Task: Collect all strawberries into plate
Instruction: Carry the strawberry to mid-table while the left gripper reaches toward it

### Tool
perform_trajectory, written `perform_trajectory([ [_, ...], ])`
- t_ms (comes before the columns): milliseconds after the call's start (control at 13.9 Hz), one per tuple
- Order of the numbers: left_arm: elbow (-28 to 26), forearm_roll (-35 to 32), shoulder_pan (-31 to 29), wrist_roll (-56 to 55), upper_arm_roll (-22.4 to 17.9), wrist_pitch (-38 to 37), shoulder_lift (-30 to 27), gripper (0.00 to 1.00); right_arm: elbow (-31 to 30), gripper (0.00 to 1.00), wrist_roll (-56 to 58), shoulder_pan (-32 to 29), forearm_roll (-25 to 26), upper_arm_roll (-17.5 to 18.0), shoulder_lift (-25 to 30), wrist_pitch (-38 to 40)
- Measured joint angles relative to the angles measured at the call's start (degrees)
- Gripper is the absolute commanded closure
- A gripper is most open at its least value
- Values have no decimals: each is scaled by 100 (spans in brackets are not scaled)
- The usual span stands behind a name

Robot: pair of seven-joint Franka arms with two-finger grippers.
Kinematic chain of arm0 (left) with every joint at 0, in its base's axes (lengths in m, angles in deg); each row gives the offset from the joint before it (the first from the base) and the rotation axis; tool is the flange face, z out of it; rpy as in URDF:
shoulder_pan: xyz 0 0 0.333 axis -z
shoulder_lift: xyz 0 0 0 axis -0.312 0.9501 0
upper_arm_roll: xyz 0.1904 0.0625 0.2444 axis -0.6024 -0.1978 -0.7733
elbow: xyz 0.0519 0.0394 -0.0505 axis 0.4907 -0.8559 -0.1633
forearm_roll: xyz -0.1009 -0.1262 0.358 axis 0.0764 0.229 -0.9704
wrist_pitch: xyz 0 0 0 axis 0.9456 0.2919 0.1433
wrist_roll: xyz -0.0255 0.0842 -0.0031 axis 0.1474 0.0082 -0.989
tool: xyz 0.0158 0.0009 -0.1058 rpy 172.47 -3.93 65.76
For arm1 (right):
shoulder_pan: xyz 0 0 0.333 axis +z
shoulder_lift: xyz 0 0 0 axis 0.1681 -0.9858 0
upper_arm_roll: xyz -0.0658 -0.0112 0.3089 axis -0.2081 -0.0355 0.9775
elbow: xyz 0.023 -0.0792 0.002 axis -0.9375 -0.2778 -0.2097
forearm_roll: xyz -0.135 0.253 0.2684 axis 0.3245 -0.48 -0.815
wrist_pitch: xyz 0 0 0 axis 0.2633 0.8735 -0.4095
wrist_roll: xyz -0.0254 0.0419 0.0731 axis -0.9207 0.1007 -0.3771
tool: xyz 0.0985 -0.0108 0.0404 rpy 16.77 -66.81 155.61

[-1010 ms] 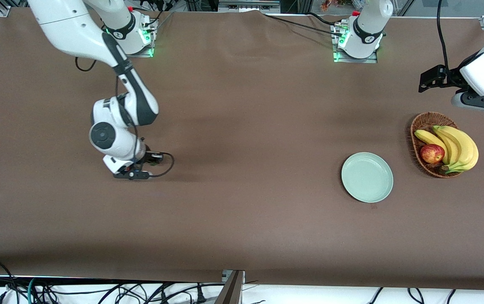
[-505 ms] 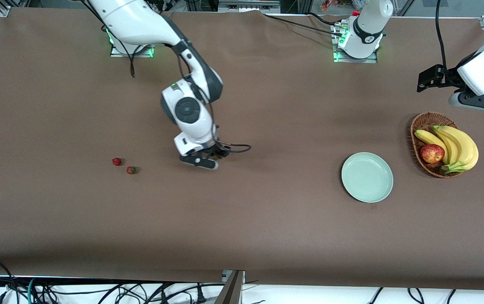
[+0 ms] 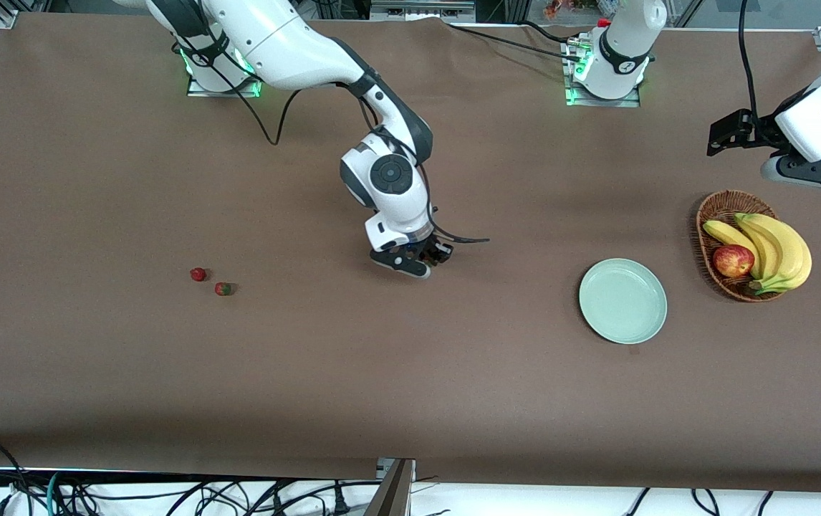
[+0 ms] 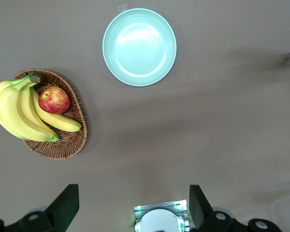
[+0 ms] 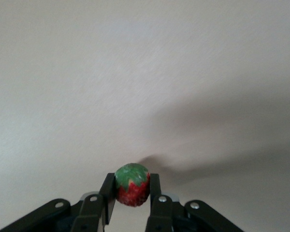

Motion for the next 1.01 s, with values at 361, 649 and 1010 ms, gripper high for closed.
perform_trajectory([
  [361, -1, 0, 17, 0, 298, -96, 5, 0, 107, 0, 174, -14, 125, 94, -227, -349],
  [649, -19, 0, 24, 4, 378, -224, 241, 0, 305, 0, 1161, -530, 169, 25, 62, 572],
  [1010, -51, 216, 150, 5, 390, 236, 1046, 0, 310, 0, 3614, -1733, 170, -13, 572, 2079],
])
